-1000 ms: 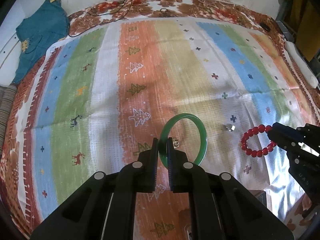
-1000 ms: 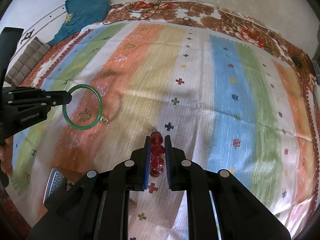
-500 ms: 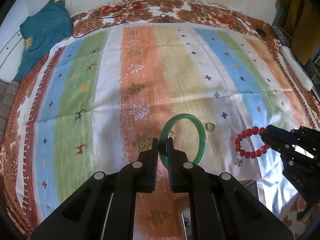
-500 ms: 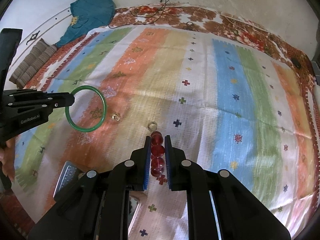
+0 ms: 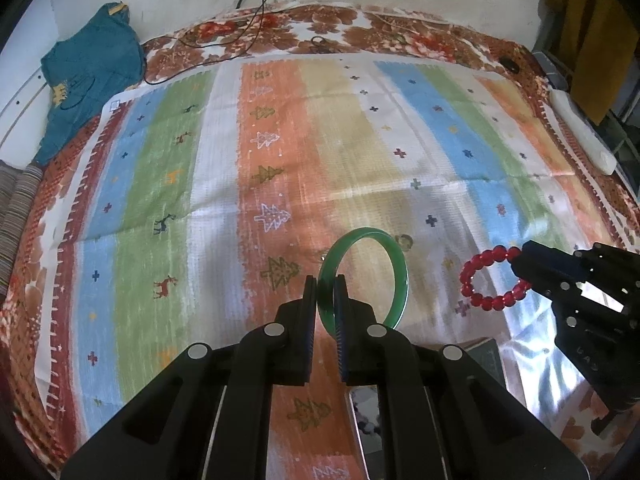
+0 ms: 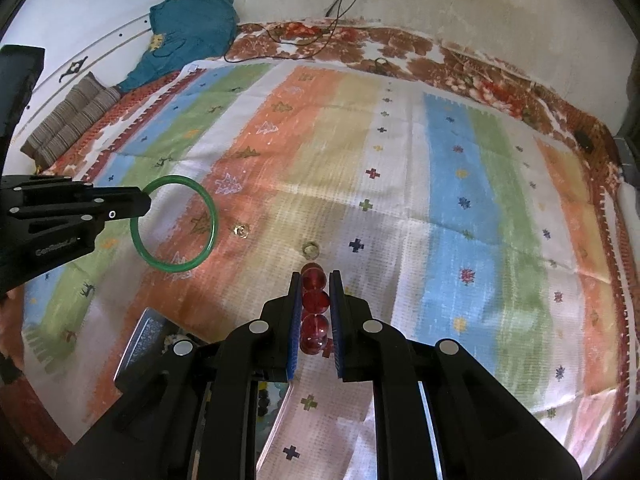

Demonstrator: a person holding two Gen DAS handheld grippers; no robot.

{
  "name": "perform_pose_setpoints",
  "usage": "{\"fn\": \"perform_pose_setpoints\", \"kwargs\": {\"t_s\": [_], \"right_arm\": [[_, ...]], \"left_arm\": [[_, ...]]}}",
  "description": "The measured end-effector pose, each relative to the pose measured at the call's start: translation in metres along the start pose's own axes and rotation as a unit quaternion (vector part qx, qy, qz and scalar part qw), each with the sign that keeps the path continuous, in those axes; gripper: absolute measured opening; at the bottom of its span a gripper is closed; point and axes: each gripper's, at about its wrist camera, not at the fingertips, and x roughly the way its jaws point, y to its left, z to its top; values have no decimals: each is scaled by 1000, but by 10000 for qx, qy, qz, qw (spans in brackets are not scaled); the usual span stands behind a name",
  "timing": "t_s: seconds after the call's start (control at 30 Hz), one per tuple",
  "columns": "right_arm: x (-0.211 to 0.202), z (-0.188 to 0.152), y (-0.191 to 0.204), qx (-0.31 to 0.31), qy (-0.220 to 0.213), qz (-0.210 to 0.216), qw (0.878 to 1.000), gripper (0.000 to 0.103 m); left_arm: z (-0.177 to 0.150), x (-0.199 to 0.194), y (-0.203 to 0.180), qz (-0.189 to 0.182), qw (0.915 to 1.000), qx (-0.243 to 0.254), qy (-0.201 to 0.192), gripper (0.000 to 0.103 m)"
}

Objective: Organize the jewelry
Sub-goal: 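Lift both held bracelets and carry them toward the silver tin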

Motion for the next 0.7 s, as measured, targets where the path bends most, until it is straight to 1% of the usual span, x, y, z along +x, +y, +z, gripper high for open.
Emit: {"fn": "perform_pose_setpoints", "kwargs": {"t_s": [0.53, 0.7], "right_arm": [[-44, -19, 18, -55, -366, 240, 9990, 14], [-54, -30, 25, -103, -398, 309, 9987, 14]], "left_arm": [[-33, -42, -18, -157, 9994, 88, -302, 8], [-44, -55, -24, -203, 9989, 137, -404, 8]]}}
